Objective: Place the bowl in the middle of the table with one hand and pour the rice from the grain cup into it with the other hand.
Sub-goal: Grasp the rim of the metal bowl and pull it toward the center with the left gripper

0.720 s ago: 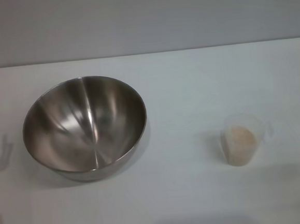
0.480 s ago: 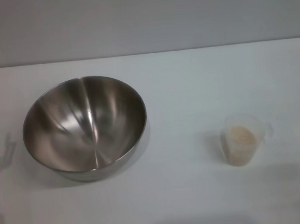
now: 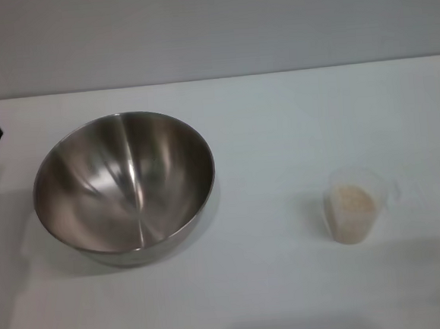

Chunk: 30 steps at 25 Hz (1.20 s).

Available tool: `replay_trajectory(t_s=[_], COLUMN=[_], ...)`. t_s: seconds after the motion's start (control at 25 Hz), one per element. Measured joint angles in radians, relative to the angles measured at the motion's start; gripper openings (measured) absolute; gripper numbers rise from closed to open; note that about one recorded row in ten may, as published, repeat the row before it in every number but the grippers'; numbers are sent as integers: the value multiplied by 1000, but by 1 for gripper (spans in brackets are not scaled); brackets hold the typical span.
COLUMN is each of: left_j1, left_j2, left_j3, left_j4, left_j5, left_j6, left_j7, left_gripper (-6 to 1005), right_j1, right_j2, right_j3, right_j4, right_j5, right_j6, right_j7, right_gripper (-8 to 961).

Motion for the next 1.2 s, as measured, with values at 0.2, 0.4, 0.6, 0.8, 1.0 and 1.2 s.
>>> replay_trajectory(t_s=[0.2, 0.4, 0.6, 0.8, 1.0, 1.2], left_j1=[84, 130, 86, 26, 24, 35], left_j2=[27, -45, -81, -96, -97, -102], left_j3=[-193, -417, -586, -705, -713, -683], left_j4=[-388, -685, -862, -979, -993, -972], left_j5=[111, 243, 236, 222, 217, 208], left_j6=[-441, -943, -1392, -1744, -1810, -1830], left_j7=[117, 132, 134, 136, 152, 186], left_gripper=[834, 834, 834, 834, 834, 837], right_j1=[3, 10, 19, 29, 31, 32], right_j2=[-1, -2, -2, -1, -1, -1], right_j3=[3, 6, 8, 9, 9, 9], right_j4=[-2, -1, -2, -2, -2, 0], right_j5=[1, 1, 1, 1, 1, 1], right_j6=[1, 2, 6, 16, 19, 22], right_j7=[0, 0, 1, 1, 1, 2], right_gripper=[838, 839, 839, 839, 838, 839])
